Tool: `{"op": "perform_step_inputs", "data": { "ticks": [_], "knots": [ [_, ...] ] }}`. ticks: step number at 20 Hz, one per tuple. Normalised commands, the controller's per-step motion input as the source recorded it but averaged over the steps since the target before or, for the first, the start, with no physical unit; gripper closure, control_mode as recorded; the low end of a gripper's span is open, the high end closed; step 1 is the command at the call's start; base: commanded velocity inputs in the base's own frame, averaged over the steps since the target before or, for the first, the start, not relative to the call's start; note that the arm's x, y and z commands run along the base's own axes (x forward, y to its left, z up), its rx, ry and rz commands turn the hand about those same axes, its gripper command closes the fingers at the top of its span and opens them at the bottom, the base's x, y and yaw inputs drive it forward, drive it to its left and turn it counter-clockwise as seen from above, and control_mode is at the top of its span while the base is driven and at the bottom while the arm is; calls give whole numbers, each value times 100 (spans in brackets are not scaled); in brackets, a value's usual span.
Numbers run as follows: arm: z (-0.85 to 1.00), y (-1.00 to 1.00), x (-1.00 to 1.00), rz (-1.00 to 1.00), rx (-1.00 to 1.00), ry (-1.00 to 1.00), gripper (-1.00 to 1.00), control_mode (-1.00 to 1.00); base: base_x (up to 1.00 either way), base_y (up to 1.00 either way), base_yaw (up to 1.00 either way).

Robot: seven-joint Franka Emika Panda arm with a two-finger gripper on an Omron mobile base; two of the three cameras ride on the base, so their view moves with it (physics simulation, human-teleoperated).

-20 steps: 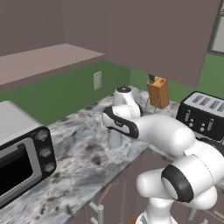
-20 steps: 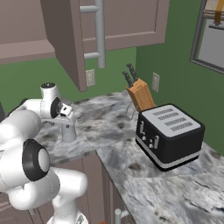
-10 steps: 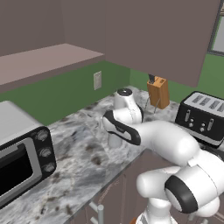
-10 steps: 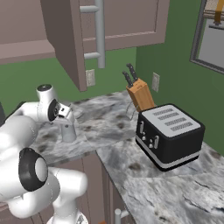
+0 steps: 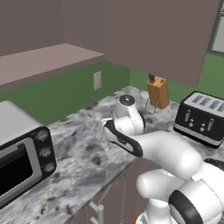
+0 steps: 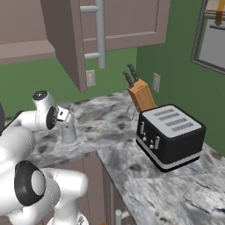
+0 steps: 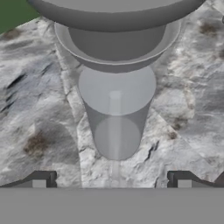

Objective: There is a tray on the dining counter. Grab the cup, mug, and pitcher and place them on the tray. The pitcher may be placed next to the tray if it cannot fit the tray.

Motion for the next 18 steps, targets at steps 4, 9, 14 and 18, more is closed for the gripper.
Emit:
{"op": "perform_step_inputs", "data": {
  "ticks": [4,9,14,18],
  "knots": [
    [0,0,0,0,0,-8,-100,-100,0,0,0],
    [0,0,9,0,0,-1,-100,-100,0,0,0],
    [0,1,20,0,0,0,-100,-100,0,0,0],
    [1,3,4,0,0,0,-100,-100,0,0,0]
  ]
}}
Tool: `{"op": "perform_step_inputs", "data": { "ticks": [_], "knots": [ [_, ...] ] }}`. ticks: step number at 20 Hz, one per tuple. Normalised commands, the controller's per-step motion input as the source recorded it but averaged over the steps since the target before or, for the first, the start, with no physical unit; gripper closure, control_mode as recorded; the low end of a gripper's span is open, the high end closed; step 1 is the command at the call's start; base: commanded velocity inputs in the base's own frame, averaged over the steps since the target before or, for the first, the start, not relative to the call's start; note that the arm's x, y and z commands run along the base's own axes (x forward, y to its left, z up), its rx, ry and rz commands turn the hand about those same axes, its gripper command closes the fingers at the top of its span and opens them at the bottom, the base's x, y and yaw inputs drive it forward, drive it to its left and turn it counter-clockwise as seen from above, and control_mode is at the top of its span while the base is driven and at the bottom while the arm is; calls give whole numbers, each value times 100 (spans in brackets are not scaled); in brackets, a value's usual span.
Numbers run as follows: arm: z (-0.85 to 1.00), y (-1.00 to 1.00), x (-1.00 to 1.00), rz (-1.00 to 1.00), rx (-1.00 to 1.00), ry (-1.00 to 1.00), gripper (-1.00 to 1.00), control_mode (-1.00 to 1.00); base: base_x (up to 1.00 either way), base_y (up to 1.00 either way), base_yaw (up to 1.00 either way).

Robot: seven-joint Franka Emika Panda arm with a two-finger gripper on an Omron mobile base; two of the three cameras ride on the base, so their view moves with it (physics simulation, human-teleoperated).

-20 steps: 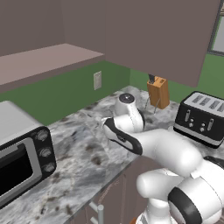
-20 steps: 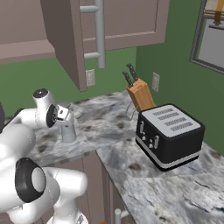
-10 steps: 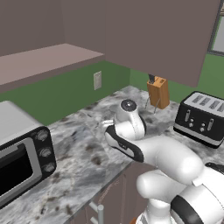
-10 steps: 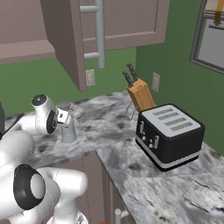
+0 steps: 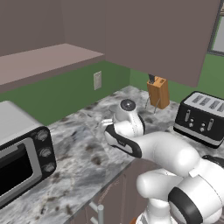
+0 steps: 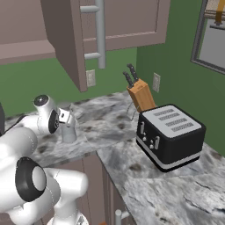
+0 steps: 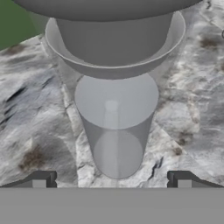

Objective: There is a tray on the dining counter. Grab the cup, mug, and pitcher and place them on the tray. The pitcher may be placed next to the tray if it cannot fit the tray.

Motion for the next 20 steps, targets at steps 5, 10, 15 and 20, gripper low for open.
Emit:
{"op": "perform_step_inputs", "data": {
  "ticks": [5,10,15,20],
  "knots": [
    [2,1,0,0,0,0,-100,-100,0,0,0],
    [2,0,0,0,0,0,-100,-100,0,0,0],
    [13,0,0,0,0,0,-100,-100,0,0,0],
    [19,0,0,0,0,0,-100,-100,0,0,0]
  ]
}}
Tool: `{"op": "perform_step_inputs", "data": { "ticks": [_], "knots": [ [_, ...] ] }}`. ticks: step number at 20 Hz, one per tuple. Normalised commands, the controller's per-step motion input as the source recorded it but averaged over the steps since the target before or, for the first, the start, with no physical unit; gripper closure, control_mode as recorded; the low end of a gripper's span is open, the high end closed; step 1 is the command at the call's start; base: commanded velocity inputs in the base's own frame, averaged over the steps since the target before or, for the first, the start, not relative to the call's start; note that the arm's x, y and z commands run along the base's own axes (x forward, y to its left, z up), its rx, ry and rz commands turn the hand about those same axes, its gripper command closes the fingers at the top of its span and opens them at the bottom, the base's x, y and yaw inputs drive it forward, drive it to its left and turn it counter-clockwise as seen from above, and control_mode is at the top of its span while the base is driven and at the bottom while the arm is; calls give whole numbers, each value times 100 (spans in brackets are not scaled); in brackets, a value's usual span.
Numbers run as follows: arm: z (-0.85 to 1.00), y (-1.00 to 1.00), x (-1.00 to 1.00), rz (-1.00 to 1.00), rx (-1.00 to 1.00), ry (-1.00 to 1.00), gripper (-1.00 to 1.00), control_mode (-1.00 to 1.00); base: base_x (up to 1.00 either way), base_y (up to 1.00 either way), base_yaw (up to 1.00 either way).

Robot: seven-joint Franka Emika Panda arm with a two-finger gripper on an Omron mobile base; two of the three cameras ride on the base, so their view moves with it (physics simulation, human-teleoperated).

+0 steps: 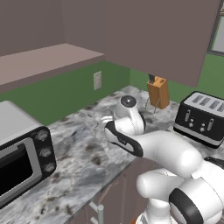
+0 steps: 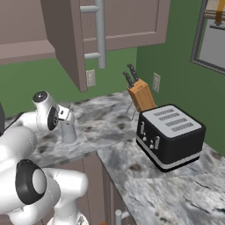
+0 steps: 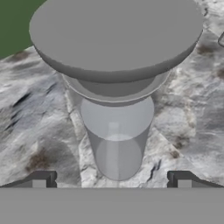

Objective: There is a tray on the dining counter. Grab the cup, mug, and pitcher and place them on the tray. The pitcher may be placed next to the tray if it cannot fit the tray.

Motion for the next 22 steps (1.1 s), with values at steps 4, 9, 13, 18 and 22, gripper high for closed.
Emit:
{"op": "perform_step_inputs", "data": {
  "ticks": [4,9,13,18,22],
  "knots": [
    [12,0,0,0,0,0,-100,-100,0,0,0],
    [4,0,10,0,0,0,-100,-100,0,0,0],
    [0,0,18,0,0,0,-100,-100,0,0,0],
    [0,0,12,0,0,2,-100,-100,0,0,0],
    [-1,9,0,0,0,3,-100,-100,0,0,0]
  ]
}}
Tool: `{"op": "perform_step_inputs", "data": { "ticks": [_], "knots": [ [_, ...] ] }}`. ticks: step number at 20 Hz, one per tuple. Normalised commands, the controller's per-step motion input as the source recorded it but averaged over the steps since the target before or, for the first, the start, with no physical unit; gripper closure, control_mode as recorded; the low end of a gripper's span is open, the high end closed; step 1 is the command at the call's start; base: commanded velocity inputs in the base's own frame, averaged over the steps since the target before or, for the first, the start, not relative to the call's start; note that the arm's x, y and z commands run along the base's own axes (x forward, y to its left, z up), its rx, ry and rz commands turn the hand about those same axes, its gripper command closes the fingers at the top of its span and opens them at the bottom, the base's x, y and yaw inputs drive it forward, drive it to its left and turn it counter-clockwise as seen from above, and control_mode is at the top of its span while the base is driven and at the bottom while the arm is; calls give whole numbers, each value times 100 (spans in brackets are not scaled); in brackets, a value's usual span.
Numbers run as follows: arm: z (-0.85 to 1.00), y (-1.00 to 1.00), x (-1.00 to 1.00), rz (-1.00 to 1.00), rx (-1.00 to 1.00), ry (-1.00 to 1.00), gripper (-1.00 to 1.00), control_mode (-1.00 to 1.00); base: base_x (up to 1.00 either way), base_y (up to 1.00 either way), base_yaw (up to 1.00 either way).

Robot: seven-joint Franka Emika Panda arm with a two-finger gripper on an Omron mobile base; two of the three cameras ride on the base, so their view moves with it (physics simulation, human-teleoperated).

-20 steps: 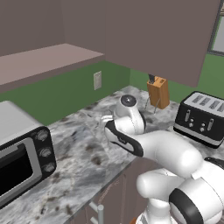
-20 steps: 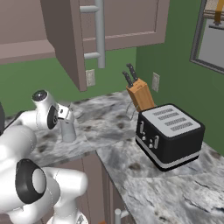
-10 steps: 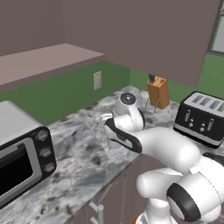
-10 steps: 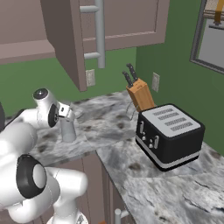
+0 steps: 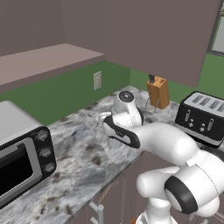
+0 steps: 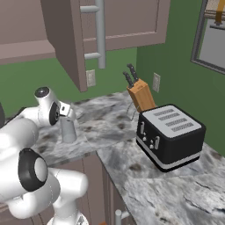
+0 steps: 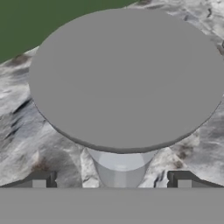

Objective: There is a tray on the dining counter. Grab the cup, mug, and pitcher and place them on the tray. The pitcher may be placed next to the tray if it cannot fit the tray.

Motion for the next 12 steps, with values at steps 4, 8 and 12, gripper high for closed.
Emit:
{"op": "perform_step_inputs", "data": {
  "ticks": [4,8,12],
  "knots": [
    [-7,12,0,0,0,1,-100,-100,0,0,0],
    [-9,10,0,0,0,3,-100,-100,0,0,0],
    [-10,5,0,0,0,4,-100,-100,0,0,0]
  ]
}}
